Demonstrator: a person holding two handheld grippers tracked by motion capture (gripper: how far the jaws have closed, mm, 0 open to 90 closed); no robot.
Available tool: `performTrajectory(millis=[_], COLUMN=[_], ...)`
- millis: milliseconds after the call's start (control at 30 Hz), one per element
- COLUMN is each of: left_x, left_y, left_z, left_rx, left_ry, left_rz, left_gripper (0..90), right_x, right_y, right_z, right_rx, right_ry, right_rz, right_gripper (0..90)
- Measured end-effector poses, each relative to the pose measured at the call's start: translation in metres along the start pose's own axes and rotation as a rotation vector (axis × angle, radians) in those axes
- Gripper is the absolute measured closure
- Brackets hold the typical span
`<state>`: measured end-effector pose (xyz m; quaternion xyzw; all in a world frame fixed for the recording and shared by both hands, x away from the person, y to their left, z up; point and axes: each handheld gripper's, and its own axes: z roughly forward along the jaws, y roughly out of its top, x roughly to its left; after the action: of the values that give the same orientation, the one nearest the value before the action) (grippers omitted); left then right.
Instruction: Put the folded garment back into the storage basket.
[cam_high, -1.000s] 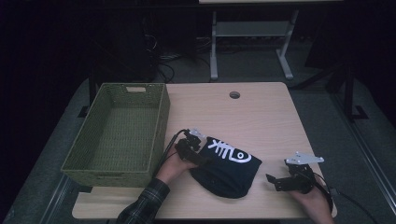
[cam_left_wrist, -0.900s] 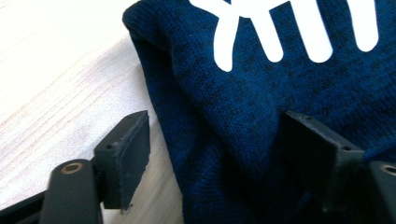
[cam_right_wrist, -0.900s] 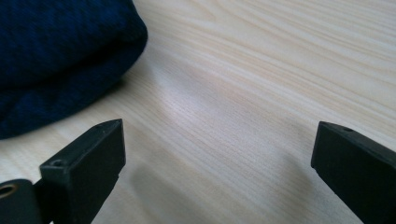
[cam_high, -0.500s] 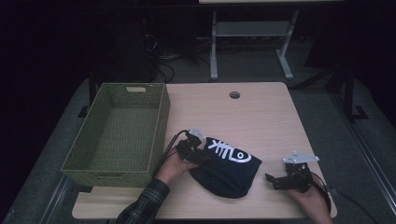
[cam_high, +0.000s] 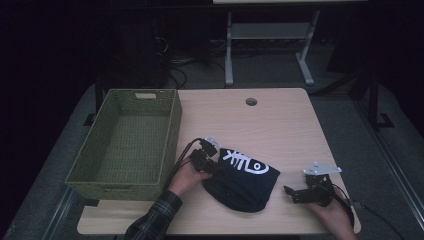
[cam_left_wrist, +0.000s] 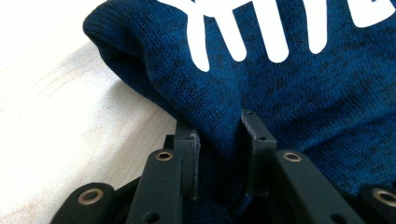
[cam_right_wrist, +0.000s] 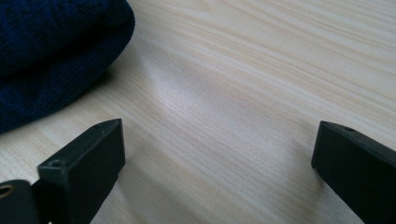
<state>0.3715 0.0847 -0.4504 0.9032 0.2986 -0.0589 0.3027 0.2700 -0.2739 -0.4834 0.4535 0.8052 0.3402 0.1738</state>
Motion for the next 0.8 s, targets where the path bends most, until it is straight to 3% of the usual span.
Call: performTrajectory(millis=[800], left_x=[-0.032], left_y=[0.022], left_z=[-0.045], left_rx=[-0.055], left_ry=[-0.028], left_rz=[0.060], left_gripper=[73.0], right_x=[0.000], right_y=[0.000], right_z=[0.000], right_rx=[0.001], right_ry=[-0.001], right_rz=[-0.002], right_gripper=[2.3])
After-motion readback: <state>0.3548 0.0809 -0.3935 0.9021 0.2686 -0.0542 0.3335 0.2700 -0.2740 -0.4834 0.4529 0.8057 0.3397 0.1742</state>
